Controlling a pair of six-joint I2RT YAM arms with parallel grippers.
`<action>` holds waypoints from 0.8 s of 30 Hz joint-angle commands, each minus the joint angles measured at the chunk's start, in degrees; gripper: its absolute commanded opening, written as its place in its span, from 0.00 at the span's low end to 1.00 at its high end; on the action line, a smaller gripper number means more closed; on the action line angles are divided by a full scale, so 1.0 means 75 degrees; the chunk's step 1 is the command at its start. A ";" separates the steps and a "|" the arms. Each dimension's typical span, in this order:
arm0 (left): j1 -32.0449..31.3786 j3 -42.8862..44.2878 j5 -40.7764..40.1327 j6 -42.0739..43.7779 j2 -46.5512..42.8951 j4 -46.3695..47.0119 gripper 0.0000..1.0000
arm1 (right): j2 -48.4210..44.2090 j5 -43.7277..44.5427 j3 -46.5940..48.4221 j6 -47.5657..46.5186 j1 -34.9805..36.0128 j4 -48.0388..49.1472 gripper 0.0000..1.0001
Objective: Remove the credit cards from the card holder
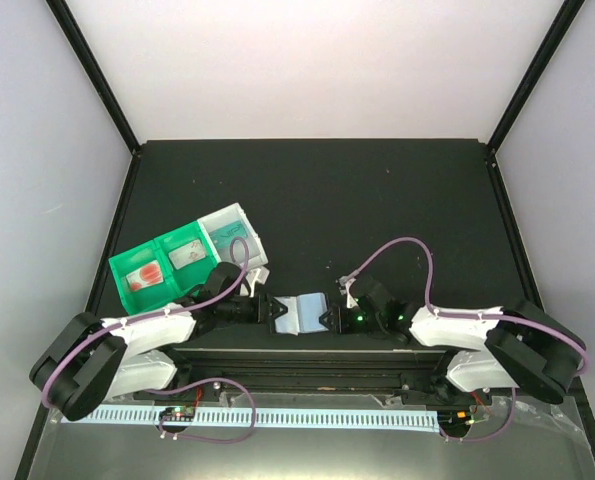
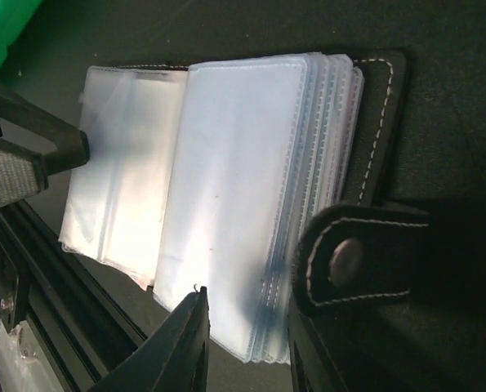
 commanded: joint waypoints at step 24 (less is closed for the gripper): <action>-0.0067 0.0059 -0.0549 0.0674 0.0304 -0.0230 0.33 | 0.0219 -0.0281 0.0257 0.0299 0.0020 0.0568 0.31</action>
